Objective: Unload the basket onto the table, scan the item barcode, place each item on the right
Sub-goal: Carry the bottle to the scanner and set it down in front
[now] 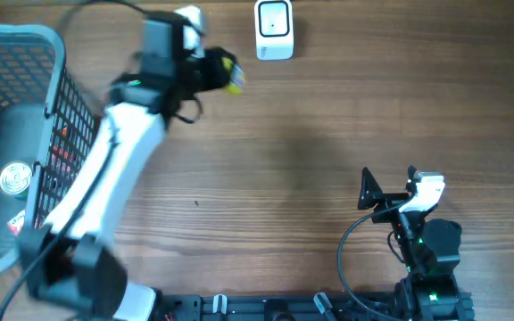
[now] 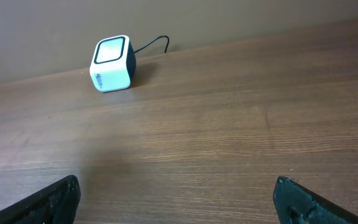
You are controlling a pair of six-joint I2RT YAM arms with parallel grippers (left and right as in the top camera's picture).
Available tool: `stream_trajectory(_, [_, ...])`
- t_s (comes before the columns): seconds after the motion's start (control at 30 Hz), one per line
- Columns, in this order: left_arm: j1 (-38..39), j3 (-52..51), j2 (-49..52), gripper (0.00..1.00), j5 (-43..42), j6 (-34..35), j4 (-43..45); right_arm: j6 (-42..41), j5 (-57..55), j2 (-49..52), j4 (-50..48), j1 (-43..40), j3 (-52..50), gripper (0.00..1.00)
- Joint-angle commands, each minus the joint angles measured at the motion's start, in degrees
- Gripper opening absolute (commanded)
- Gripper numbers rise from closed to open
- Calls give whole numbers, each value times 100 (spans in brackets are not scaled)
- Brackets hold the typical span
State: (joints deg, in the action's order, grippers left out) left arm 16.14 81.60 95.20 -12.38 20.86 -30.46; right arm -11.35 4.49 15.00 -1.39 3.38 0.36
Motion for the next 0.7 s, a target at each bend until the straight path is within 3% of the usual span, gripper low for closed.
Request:
stream_trajectory(0.0, [595, 37, 785, 34, 852, 319, 76, -79, 11, 15, -48, -22, -4, 100])
stream_trajectory(0.17, [1036, 37, 1508, 34, 1690, 1071, 79, -79, 11, 15, -50, -22, -4, 100])
stream_trajectory(0.3, [1270, 37, 1902, 30, 1858, 1714, 98, -79, 11, 15, -52, -22, -4, 100])
stream_trajectory(0.57, [1554, 28, 2221, 31, 2535, 3045, -50, -76, 11, 15, -63, -22, -7, 100])
stream_trajectory(0.6, [1585, 28, 2218, 34, 2535, 3040, -50, -79, 11, 15, -63, -22, -4, 100])
stream_trajectory(0.67, [1613, 28, 2218, 65, 2553, 3038, -92, -79, 11, 15, -63, -22, -4, 100])
